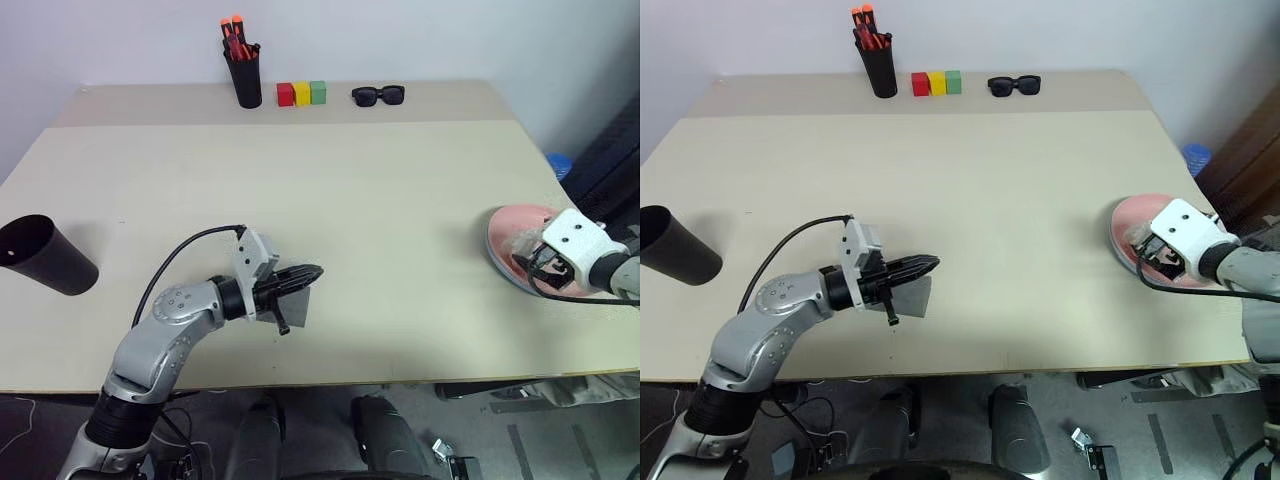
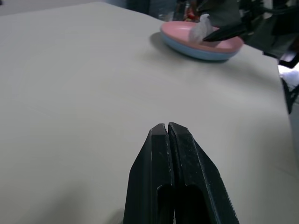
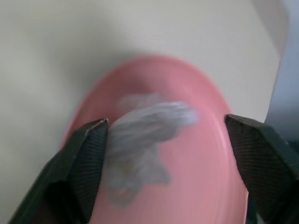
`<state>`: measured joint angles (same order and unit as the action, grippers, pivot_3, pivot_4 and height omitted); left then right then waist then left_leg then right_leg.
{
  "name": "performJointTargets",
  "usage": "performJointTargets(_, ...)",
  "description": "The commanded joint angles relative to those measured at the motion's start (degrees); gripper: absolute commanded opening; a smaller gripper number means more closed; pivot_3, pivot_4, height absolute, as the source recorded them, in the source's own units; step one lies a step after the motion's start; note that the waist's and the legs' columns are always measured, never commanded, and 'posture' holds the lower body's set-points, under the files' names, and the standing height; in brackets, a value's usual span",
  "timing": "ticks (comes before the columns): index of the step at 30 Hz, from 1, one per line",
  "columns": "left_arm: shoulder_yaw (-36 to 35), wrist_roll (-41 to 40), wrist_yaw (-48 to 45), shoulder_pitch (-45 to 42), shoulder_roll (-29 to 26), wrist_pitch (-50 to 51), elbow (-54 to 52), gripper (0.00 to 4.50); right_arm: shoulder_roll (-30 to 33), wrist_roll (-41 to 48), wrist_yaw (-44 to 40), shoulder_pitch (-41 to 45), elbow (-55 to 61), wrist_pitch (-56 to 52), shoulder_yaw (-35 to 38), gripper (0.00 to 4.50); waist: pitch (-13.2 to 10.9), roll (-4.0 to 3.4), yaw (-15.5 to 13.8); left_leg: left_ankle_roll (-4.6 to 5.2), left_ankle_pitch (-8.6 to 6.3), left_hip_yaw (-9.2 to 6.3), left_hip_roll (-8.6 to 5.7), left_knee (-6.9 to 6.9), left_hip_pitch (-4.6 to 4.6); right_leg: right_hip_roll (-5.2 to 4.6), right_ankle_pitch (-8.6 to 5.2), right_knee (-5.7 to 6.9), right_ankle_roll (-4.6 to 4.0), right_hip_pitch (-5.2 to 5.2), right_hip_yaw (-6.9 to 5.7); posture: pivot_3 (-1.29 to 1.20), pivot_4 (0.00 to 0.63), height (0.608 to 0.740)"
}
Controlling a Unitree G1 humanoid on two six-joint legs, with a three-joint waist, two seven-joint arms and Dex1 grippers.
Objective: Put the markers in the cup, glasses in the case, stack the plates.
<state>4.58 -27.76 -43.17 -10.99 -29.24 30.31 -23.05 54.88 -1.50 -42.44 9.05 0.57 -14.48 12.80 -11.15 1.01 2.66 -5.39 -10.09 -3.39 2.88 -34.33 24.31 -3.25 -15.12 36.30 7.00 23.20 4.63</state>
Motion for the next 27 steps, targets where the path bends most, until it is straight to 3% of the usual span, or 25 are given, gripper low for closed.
performJointTargets(1,-5.94,0.7,2.92,1.72,-1.07,-1.82,-1.21,0.0,-1.42,2.61,-1.14,4.27,-1.9,3.19,-0.58,3.74,0.0,0.0,0.05,0.0,0.0,0.0,0.0,0.01,0.0,0.0,0.0,0.0,0.0,0.0,0.0,0.0,0.15,0.74)
performJointTargets(11,-21.93,8.37,19.91,8.98,0.09,-5.17,-1.79,0.0,-16.36,18.99,-5.65,17.5,-7.48,-2.65,-1.07,3.74,-0.02,0.05,-0.35,0.0,0.0,-0.04,0.01,0.06,0.03,0.01,0.0,-0.01,0.03,-0.01,-0.03,0.0,0.15,0.74)
performJointTargets(16,-24.74,10.24,19.99,15.63,-1.12,-6.82,-3.87,0.0,-18.99,19.59,-9.92,18.71,-11.75,-1.63,-5.05,3.74,-0.01,0.12,-0.24,-0.01,0.0,-0.03,0.0,0.04,0.04,0.0,0.0,-0.05,0.02,-0.02,-0.03,0.0,0.15,0.74)
performJointTargets(27,-24.67,10.07,21.97,17.02,1.62,-7.53,-3.64,0.0,-20.61,16.96,-11.77,21.14,-17.96,3.61,-8.75,3.74,-0.02,0.1,-0.12,-0.01,0.0,-0.03,0.01,0.06,0.04,0.01,0.01,-0.02,0.0,0.02,-0.05,0.0,0.15,0.74)
